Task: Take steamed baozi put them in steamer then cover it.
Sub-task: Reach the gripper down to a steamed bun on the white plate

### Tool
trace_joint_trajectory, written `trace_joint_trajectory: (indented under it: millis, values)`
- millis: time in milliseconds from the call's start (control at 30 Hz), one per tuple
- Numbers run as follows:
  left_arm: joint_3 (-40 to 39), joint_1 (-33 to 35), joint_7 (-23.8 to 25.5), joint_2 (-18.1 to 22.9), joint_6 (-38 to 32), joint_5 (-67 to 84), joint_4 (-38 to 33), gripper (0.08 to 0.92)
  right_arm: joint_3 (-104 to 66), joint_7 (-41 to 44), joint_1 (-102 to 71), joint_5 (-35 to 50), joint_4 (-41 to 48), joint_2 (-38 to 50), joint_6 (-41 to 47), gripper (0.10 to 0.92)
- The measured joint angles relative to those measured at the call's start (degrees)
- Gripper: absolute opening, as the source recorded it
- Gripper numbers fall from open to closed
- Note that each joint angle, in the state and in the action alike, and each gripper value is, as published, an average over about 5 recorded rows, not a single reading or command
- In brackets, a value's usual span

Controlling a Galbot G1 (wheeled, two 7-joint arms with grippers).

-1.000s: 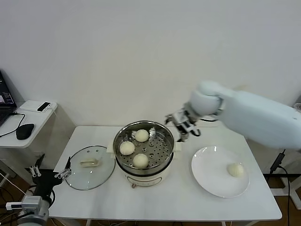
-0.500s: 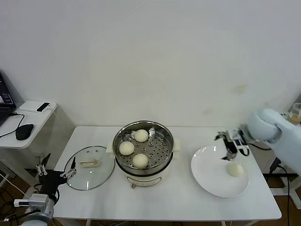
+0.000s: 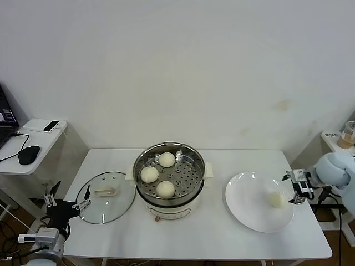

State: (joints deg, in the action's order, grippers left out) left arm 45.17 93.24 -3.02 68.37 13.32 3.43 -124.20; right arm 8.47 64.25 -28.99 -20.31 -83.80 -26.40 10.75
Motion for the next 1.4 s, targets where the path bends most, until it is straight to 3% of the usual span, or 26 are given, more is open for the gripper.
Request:
trace_joint_trajectory:
  millis: [867,1400]
  values:
    - [0.9,0.4,0.0,0.6,0.0,-0.1,0.1,0.823,1.3,-2.0,-1.0,-5.8,9.7,-8.5,0.4,0.815]
    - [0.9,0.5,0.0,0.9,-0.1,-0.1,0.1,0.823,3.6,-1.9,1.1,-6.4,10.6,-9.9,1.7,0.653]
